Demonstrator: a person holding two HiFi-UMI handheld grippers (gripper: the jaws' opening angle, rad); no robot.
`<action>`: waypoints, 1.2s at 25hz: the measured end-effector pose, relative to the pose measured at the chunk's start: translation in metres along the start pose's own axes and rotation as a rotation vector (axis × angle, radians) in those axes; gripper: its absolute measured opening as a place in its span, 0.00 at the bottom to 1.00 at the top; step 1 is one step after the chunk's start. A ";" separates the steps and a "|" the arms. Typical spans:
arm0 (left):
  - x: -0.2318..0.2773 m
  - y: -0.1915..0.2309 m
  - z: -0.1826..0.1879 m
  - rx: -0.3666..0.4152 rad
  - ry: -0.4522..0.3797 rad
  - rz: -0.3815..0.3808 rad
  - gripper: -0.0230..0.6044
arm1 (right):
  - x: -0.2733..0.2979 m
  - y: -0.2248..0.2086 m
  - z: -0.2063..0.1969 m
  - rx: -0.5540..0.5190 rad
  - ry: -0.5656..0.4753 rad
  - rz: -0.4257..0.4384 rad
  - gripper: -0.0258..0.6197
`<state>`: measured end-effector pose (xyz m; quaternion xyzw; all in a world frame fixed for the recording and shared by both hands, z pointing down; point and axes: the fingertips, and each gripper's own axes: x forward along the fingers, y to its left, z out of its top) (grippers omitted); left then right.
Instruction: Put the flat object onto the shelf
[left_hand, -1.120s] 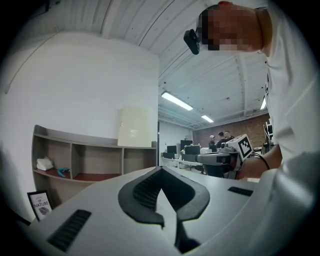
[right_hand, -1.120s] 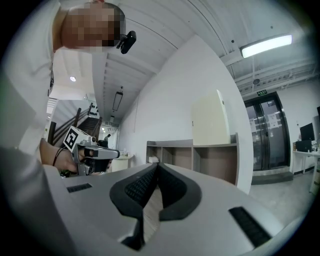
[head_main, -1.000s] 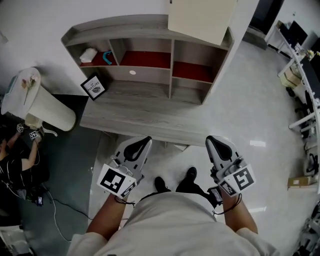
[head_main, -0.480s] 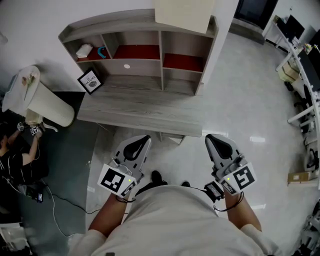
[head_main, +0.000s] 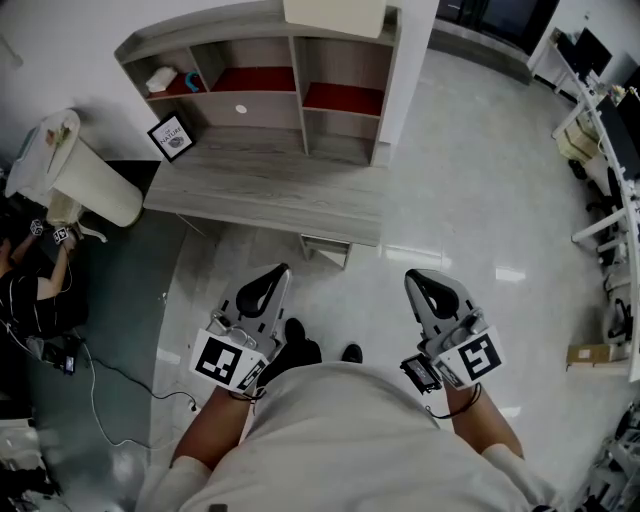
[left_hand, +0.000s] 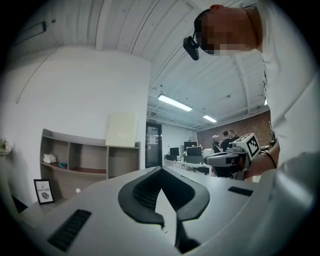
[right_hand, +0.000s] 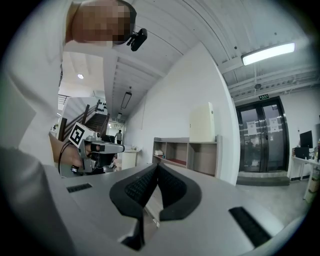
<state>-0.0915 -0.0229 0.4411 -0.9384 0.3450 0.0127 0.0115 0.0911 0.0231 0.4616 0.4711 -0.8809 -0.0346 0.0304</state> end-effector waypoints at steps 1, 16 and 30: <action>-0.001 -0.008 -0.002 0.005 0.003 0.001 0.06 | -0.008 0.000 -0.002 0.000 -0.002 -0.002 0.07; -0.029 -0.072 -0.007 -0.001 -0.002 0.041 0.06 | -0.066 0.023 -0.010 -0.022 -0.010 0.029 0.07; -0.021 -0.084 -0.005 0.000 0.005 0.030 0.06 | -0.070 0.023 -0.010 -0.027 -0.018 0.050 0.07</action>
